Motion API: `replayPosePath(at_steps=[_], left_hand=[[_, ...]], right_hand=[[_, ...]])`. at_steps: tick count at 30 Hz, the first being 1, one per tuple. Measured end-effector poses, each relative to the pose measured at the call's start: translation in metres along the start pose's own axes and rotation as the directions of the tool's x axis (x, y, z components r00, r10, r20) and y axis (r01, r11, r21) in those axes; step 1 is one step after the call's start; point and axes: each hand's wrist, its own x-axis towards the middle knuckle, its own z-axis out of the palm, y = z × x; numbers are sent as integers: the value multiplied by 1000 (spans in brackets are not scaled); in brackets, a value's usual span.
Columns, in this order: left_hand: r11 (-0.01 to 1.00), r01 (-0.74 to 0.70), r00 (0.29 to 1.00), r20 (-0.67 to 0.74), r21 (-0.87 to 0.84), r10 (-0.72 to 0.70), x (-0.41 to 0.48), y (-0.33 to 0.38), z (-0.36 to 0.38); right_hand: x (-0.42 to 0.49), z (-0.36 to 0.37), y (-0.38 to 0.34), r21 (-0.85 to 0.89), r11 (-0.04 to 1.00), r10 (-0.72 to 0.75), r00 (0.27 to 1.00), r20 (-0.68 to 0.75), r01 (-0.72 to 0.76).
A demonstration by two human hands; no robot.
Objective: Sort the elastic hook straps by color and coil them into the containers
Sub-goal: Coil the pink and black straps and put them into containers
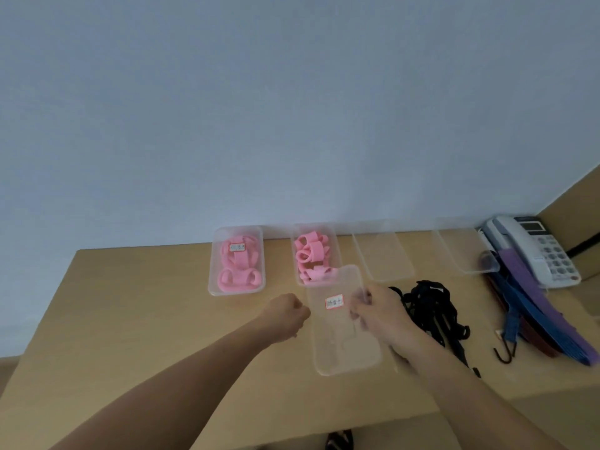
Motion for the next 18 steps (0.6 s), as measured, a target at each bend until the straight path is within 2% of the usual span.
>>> replayPosePath(at_steps=[3, 7, 12, 18], left_hand=[[989, -106, 992, -83, -104, 98, 9, 24, -14], [986, -163, 954, -260, -42, 147, 34, 49, -39], [999, -26, 932, -360, 24, 33, 71, 47, -54], [967, 160, 908, -415, 198, -65, 105, 43, -48]], right_hand=[[17, -13, -25, 63, 994, -89, 995, -52, 93], [57, -16, -44, 65, 990, -122, 991, -57, 126], [114, -8, -54, -198, 968, -156, 988, 8, 155], [156, 8, -46, -294, 941, -167, 986, 29, 168]])
